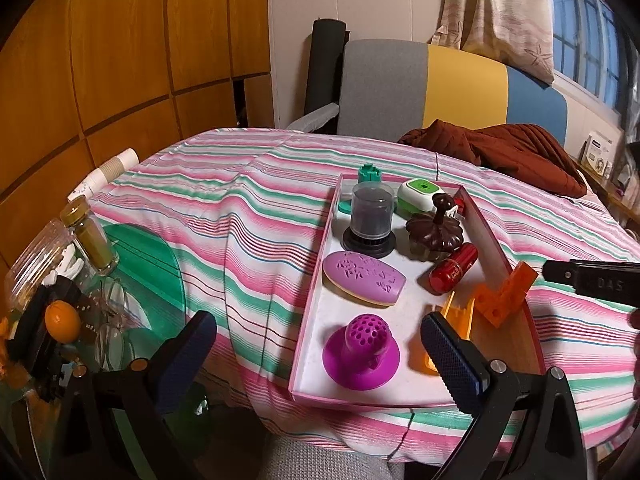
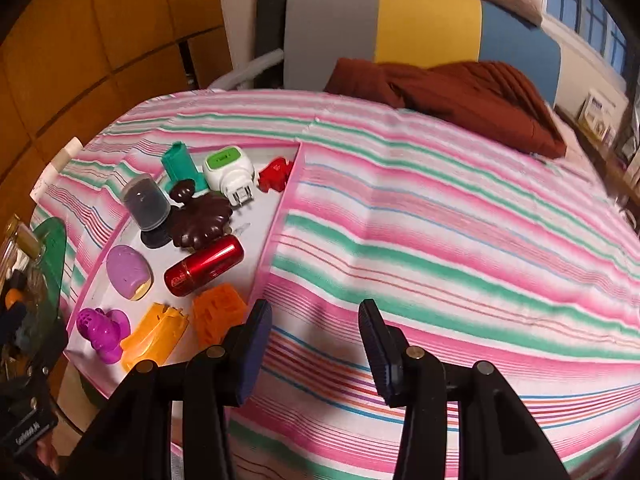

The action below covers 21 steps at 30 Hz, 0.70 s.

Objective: Organize rigid objects
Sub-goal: 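Carry the orange cube blocks to the tray and lower them beside the chute, then open the right tool and withdraw it from the tray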

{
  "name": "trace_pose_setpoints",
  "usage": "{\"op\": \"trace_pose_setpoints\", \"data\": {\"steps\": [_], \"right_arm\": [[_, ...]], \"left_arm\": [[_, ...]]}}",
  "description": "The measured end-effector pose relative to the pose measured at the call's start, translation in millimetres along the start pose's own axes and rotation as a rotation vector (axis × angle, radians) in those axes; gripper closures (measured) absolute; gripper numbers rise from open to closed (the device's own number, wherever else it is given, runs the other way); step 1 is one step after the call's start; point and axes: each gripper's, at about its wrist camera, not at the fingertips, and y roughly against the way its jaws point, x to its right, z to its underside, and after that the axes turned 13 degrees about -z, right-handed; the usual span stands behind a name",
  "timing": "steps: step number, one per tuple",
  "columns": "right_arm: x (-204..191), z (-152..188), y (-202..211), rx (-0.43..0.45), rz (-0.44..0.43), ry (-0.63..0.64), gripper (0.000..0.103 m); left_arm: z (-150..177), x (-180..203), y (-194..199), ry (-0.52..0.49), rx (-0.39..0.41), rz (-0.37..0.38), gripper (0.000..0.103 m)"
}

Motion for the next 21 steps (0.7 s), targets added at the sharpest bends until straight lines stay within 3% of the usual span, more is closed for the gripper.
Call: {"op": "trace_pose_setpoints", "data": {"steps": [8, 17, 21], "right_arm": [[-46.2, 4.4, -4.1, -0.033, -0.141, 0.149, 0.058], [-46.5, 16.5, 2.0, -0.067, -0.112, 0.18, 0.058], [-40.9, 14.9, 10.1, -0.04, -0.113, 0.155, 0.058]], "left_arm": [[-1.1, -3.1, 0.8, 0.002, 0.013, -0.019, 0.0], [-0.1, -5.2, -0.5, 0.009, 0.004, -0.016, 0.0], [-3.7, -2.6, 0.8, 0.005, 0.0, -0.001, 0.0]]}}
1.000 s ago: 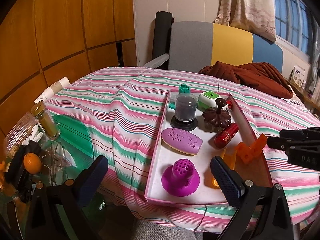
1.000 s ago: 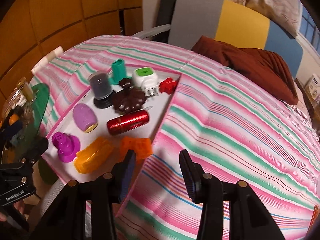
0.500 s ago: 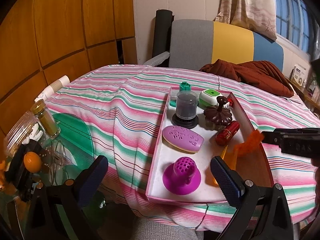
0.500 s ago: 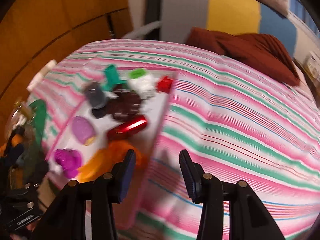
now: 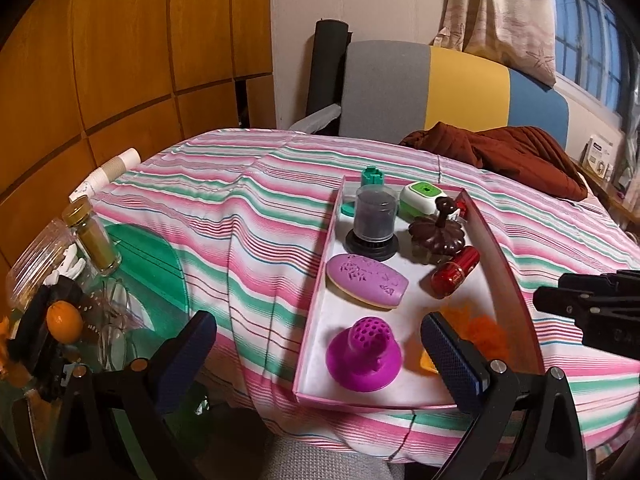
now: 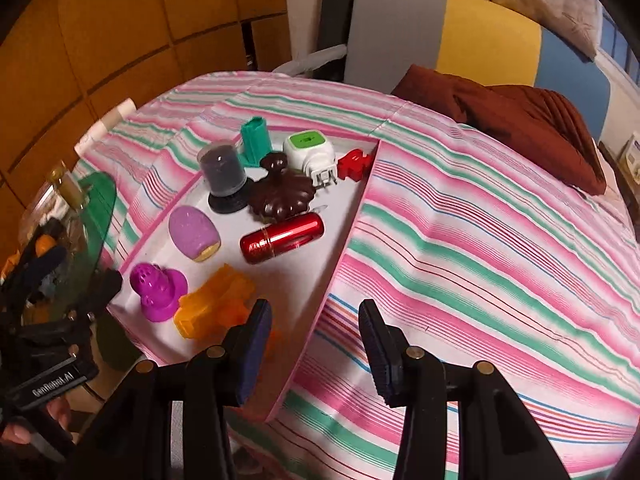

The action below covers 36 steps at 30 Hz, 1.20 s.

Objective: Organize rigid objects
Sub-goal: 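Open the right tool and withdraw it from the tray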

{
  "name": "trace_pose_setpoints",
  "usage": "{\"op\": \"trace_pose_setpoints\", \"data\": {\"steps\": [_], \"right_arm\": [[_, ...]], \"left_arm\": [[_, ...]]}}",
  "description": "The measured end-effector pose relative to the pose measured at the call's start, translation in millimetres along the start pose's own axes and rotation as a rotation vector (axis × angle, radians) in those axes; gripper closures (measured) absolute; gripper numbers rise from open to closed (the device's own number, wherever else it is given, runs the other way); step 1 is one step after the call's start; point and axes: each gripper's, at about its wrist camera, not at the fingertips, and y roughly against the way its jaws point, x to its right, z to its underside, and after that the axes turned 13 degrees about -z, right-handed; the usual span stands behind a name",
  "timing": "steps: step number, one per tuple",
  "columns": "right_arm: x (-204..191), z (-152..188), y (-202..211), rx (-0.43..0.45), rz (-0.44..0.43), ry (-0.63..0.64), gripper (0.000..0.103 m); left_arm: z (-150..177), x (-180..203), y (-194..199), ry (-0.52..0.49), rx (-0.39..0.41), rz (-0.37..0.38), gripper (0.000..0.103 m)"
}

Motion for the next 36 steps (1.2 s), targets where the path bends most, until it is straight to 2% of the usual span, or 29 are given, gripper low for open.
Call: {"op": "trace_pose_setpoints", "data": {"steps": [3, 6, 8, 10, 11, 22, 29, 36], "right_arm": [[0.8, -4.8, 0.5, 0.009, 0.008, -0.021, 0.057], [-4.8, -9.7, 0.3, 0.017, 0.017, -0.026, 0.054], [-10.2, -12.8, 1.5, 0.035, 0.02, -0.026, 0.049], [-17.0, -16.1, 3.8, 0.06, 0.028, -0.026, 0.037], [-19.6, -17.5, 4.8, 0.07, 0.031, -0.026, 0.036], [-36.7, -27.6, 12.5, 0.13, 0.114, -0.084, 0.033], [-36.8, -24.2, 8.3, 0.115, 0.13, -0.097, 0.033], [-34.4, -25.4, 6.0, 0.113, 0.14, -0.113, 0.033]], "left_arm": [[-4.7, 4.1, 0.0, -0.021, -0.008, -0.023, 0.0], [-11.1, 5.8, 2.8, -0.043, 0.007, -0.097, 0.0], [-14.6, 4.0, 6.2, -0.045, 0.024, -0.102, 0.0], [-18.6, 0.4, 10.1, -0.039, 0.031, -0.08, 0.0], [-20.6, -1.6, 11.3, -0.033, 0.026, -0.068, 0.0], [-35.0, -6.9, 10.4, -0.016, -0.077, -0.051, 0.0], [-39.1, -6.0, 11.2, -0.028, -0.097, -0.058, 0.0], [-40.5, -2.0, 18.0, -0.054, -0.06, -0.074, 0.0]]}}
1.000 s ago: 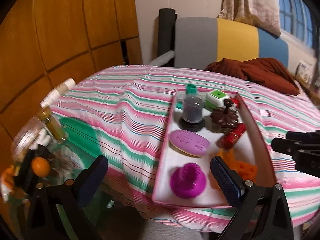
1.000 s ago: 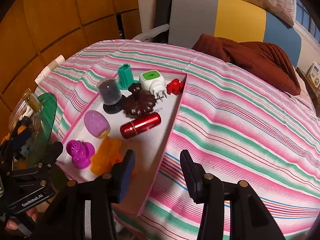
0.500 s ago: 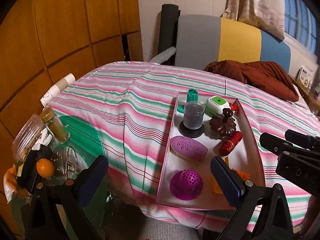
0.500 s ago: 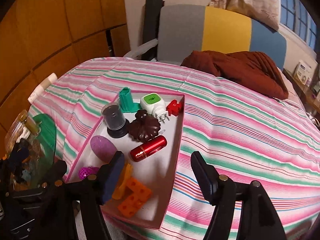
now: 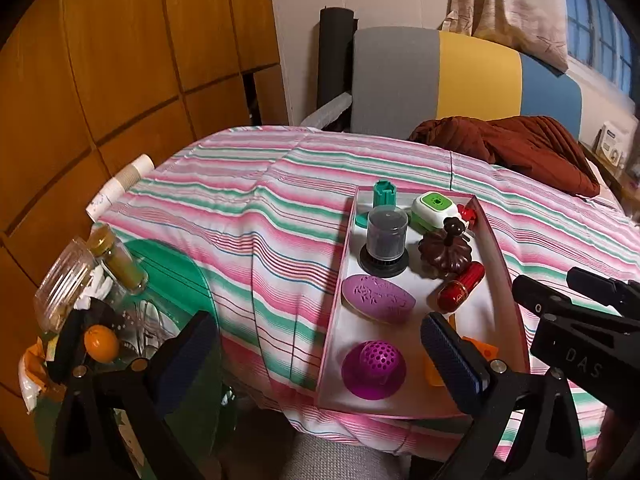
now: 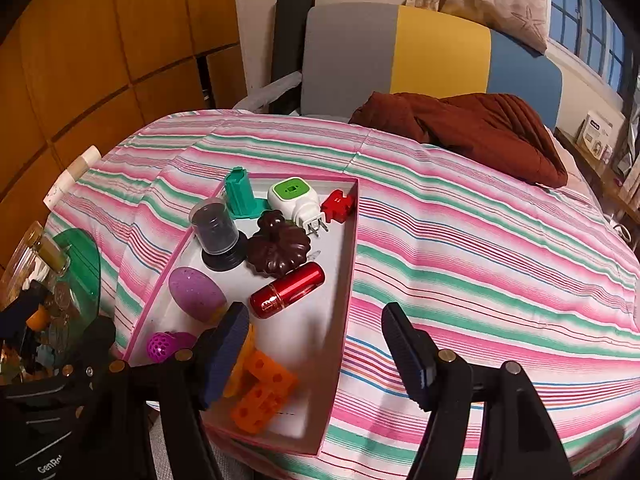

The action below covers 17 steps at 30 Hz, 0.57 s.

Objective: Organize rigid objects
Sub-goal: 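Open the right tool and withdraw it from the tray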

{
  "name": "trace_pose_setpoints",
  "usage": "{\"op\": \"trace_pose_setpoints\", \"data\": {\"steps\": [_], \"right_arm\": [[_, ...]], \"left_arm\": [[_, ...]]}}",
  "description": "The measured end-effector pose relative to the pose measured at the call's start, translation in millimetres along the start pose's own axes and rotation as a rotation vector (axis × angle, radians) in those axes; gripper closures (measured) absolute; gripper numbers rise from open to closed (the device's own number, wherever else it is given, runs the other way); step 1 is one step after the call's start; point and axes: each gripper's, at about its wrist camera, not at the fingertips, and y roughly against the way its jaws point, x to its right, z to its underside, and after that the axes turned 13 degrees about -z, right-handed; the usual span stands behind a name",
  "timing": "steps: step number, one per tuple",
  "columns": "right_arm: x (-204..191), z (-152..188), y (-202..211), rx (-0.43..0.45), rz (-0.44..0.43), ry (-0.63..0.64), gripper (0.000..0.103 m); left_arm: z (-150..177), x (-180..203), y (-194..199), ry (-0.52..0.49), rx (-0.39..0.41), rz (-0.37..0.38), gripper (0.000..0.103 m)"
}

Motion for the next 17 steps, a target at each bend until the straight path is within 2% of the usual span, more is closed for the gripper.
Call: {"op": "trace_pose_setpoints", "data": {"steps": [11, 17], "right_arm": [[2.5, 0.5, -0.3, 0.002, -0.002, -0.012, 0.033], [5.6, 1.3, -0.7, -0.001, -0.006, -0.019, 0.033]], "left_arm": [[0.8, 2.8, -7.0, 0.004, -0.057, 0.042, 0.0], [2.7, 7.2, -4.9, -0.011, -0.036, 0.026, 0.0]]}}
